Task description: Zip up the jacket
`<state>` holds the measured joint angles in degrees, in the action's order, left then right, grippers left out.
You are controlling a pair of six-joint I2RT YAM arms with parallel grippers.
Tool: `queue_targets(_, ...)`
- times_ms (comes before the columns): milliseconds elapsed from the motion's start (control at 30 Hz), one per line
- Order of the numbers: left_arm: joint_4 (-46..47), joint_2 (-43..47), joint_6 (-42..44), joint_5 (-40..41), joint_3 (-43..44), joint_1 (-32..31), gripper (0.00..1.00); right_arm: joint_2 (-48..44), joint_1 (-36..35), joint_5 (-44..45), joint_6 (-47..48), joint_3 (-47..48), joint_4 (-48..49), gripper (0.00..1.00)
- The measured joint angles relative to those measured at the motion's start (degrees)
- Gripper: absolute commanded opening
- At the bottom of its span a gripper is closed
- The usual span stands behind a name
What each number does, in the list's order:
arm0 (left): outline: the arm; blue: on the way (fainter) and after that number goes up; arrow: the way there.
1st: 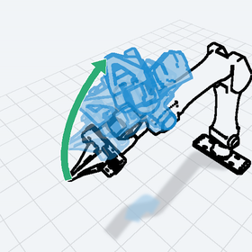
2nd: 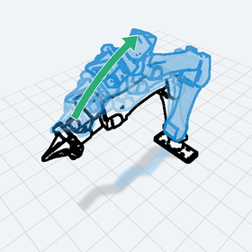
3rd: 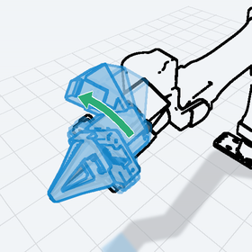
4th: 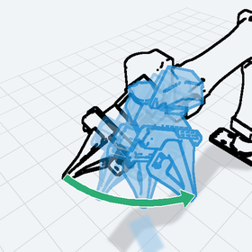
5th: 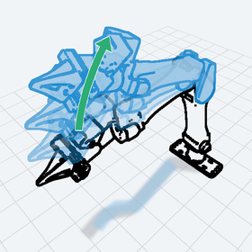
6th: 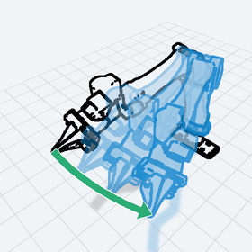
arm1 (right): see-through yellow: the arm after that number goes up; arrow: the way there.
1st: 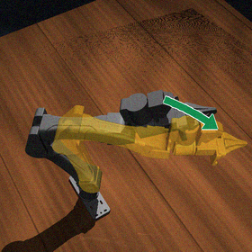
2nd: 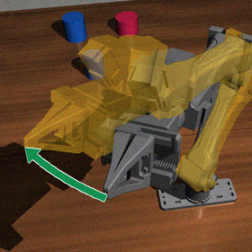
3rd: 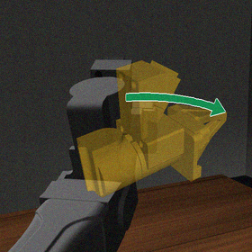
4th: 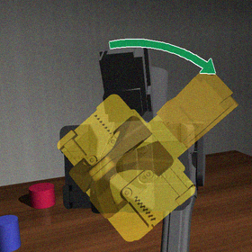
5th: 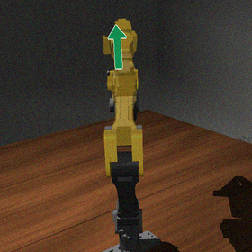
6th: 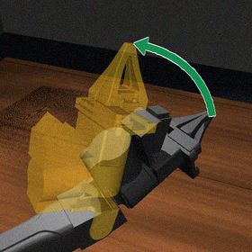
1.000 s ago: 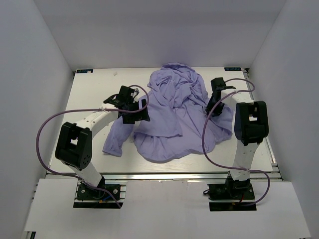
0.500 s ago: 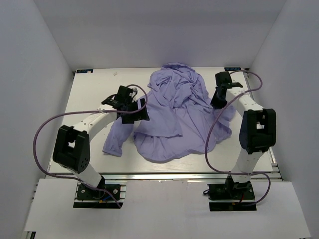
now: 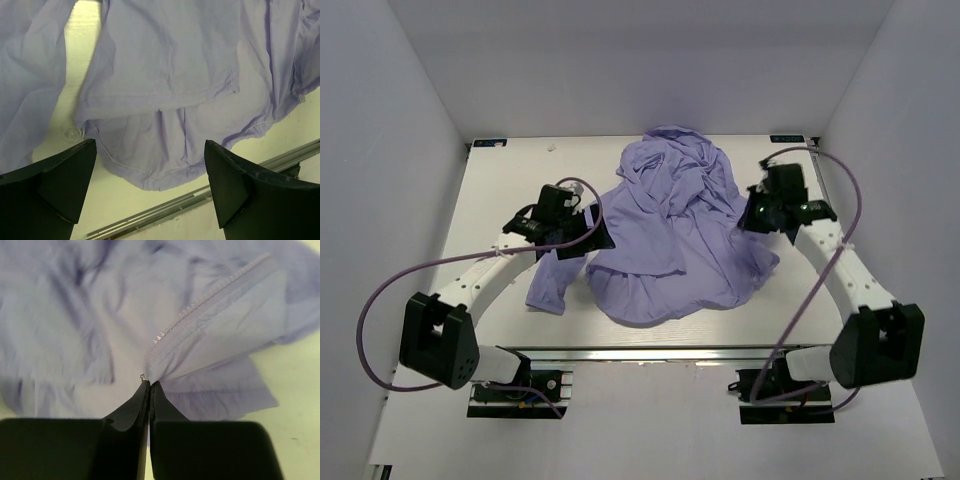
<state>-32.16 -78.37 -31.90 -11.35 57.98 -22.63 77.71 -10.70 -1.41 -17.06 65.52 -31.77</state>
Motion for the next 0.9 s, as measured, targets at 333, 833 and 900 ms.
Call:
queue_targets(333, -0.8, 4.3, -2.1, -0.7, -4.4, -0.7, 0.98, -8.5, -27.4, -9.3, 0.0, -23.5, 4.5, 0.02)
queue_targets(833, -0.9, -0.7, -5.4, 3.1, -5.0, -14.6, 0.98, -16.9, -27.7, -11.5, -5.4, -37.7, 7.2, 0.74)
queue_targets(900, -0.9, -1.0, -5.8, 3.5, -5.0, -15.0, 0.98, -19.3, -27.7, -10.6, -5.3, -37.6, 6.2, 0.75)
